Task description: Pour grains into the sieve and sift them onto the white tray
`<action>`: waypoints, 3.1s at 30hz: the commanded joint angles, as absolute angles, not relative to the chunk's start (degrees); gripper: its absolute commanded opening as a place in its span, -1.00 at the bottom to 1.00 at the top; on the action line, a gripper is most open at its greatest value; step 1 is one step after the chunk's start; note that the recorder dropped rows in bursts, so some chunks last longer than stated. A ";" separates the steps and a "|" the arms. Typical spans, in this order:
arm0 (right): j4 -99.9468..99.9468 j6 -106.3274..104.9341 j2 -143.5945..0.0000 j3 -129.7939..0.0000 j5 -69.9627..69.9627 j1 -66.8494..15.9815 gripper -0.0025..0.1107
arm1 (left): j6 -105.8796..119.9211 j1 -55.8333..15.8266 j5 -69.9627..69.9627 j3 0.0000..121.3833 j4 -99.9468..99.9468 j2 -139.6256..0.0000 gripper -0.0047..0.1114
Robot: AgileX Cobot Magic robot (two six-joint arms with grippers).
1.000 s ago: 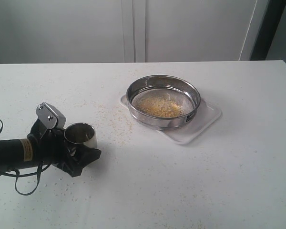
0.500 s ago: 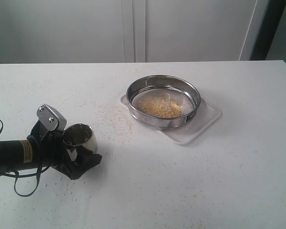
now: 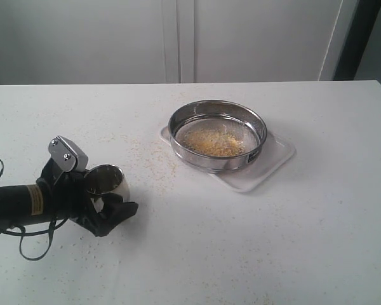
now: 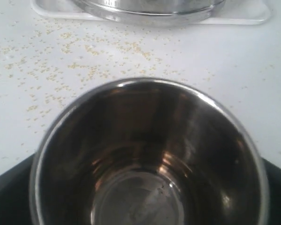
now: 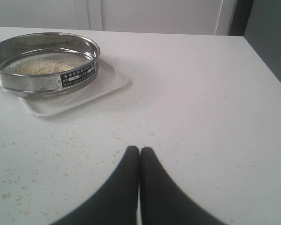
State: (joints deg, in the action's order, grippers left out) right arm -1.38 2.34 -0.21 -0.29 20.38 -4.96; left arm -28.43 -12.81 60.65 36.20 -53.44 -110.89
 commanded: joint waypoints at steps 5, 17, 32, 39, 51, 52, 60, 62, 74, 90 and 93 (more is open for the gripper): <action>-1.55 2.15 0.00 0.00 19.66 -4.54 -0.96 | -28.68 -12.68 59.37 35.86 -54.03 -103.58 0.80; -1.55 2.15 0.00 0.00 19.66 -4.54 -0.96 | -28.68 -12.68 58.62 35.86 -54.03 -95.69 0.76; -1.55 2.15 0.00 0.00 19.66 -4.54 -0.96 | -34.69 -12.68 45.13 35.86 -52.91 -88.00 -0.90; -1.55 2.15 0.00 0.00 19.66 -4.54 -0.96 | -39.99 -12.68 35.58 35.86 -52.92 -83.04 -0.92; -1.55 2.15 0.00 0.00 19.66 -4.54 -0.96 | -57.69 -12.68 18.52 35.86 -56.23 -75.54 -0.92; -1.55 2.15 0.00 0.00 19.66 -4.54 -0.96 | -58.75 -12.68 16.79 35.86 -56.76 -74.97 -0.92; -1.55 2.15 0.00 0.00 19.66 -4.54 -0.96 | -59.32 -12.68 2.90 35.86 -60.52 -72.10 -0.92; -1.55 2.15 0.00 0.00 19.66 -4.54 -0.96 | -58.11 -12.68 0.91 35.86 -64.06 -72.10 -0.92; -1.55 2.15 0.00 0.00 19.66 -4.54 -0.96 | -43.42 -15.37 -11.87 35.23 -67.78 -72.10 -0.92; -1.55 2.15 0.00 0.00 19.66 -4.54 -0.96 | -16.06 -31.44 -42.72 43.15 -20.63 -72.00 -0.92; -1.55 2.15 0.00 0.00 19.66 -4.54 -0.96 | -8.61 -31.44 -45.54 45.80 -12.79 -72.00 -0.92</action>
